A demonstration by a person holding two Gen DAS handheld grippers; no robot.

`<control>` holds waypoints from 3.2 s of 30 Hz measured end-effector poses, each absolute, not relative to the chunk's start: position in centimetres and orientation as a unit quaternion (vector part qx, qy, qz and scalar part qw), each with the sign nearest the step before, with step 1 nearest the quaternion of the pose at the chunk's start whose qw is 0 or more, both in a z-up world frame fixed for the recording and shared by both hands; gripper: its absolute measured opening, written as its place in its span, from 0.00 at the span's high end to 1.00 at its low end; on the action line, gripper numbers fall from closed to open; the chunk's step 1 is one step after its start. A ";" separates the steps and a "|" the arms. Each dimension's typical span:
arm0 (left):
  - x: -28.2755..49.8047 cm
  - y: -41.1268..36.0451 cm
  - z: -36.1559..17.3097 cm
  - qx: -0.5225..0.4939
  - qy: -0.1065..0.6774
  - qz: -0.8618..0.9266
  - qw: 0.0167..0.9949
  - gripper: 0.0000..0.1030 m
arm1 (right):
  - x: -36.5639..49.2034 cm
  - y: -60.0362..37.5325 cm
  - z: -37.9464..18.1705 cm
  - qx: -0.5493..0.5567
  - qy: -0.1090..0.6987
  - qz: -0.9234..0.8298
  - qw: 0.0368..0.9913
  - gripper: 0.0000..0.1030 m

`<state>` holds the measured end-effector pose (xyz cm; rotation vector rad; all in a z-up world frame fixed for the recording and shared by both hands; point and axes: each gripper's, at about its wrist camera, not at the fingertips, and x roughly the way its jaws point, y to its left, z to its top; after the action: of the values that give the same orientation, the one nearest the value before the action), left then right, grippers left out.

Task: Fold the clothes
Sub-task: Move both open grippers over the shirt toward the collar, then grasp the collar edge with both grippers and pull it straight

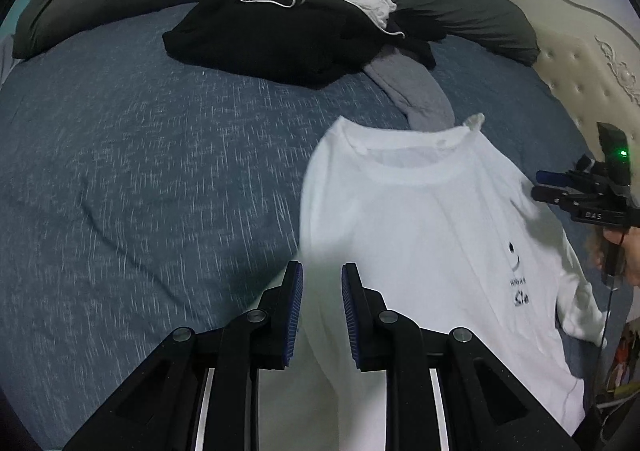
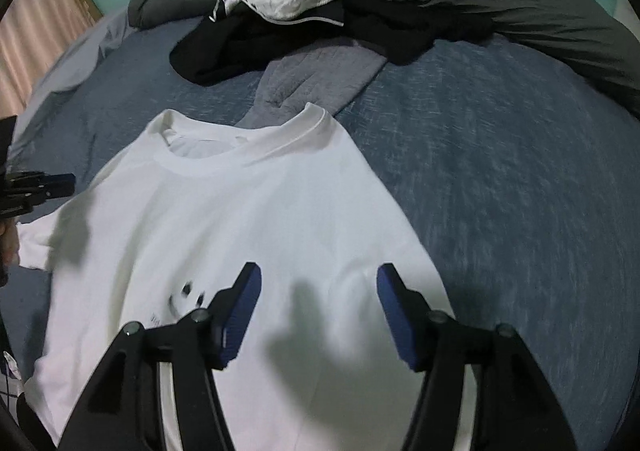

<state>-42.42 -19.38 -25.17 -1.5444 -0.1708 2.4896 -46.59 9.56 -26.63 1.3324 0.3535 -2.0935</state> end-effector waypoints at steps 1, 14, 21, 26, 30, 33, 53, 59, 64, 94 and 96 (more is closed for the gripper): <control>-42.9 -19.5 -25.3 -0.523 -0.059 0.844 0.103 0.79 | -47.2 9.0 -26.9 0.505 0.138 -0.793 0.311 0.41; -47.9 -21.6 -28.1 -0.523 -0.098 0.841 0.099 0.77 | -53.0 4.5 -29.7 0.501 0.163 -0.793 0.307 0.41; -50.7 -20.8 -29.2 -0.511 -0.126 0.843 0.112 0.70 | -53.8 3.1 -30.6 0.496 0.174 -0.783 0.332 0.42; -51.7 -19.6 -29.9 -0.515 -0.124 0.840 0.118 0.70 | -54.3 2.2 -31.3 0.493 0.179 -0.776 0.350 0.67; -51.8 -19.2 -30.1 -0.513 -0.127 0.841 0.116 0.70 | -53.9 2.3 -30.8 0.476 0.187 -0.782 0.355 0.93; -51.7 -19.2 -29.8 -0.507 -0.132 0.844 0.116 0.70 | -53.7 3.1 -29.7 0.457 0.180 -0.797 0.350 0.96; -51.4 -16.9 -29.2 -0.506 -0.132 0.838 0.157 0.67 | -53.1 10.2 -27.8 0.437 0.170 -0.837 0.282 0.97; -51.9 -15.0 -29.9 -0.515 -0.117 0.830 0.180 0.61 | -53.4 10.0 -28.5 0.451 0.159 -0.828 0.294 0.97; -51.9 -13.2 -31.2 -0.530 -0.088 0.821 0.194 0.80 | -53.0 10.5 -28.8 0.455 0.160 -0.824 0.299 0.97; -58.2 -16.3 -29.8 -0.509 0.009 0.860 0.039 0.97 | -58.4 2.8 -29.3 0.458 0.180 -0.830 0.263 0.97; -58.1 -16.6 -30.5 -0.510 -0.005 0.859 0.038 0.93 | -58.7 2.9 -30.3 0.465 0.168 -0.830 0.258 0.96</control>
<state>-58.15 -16.63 -30.55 -1.5638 -0.0142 2.6362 -58.65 2.86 -30.29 1.2598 0.4556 -2.2505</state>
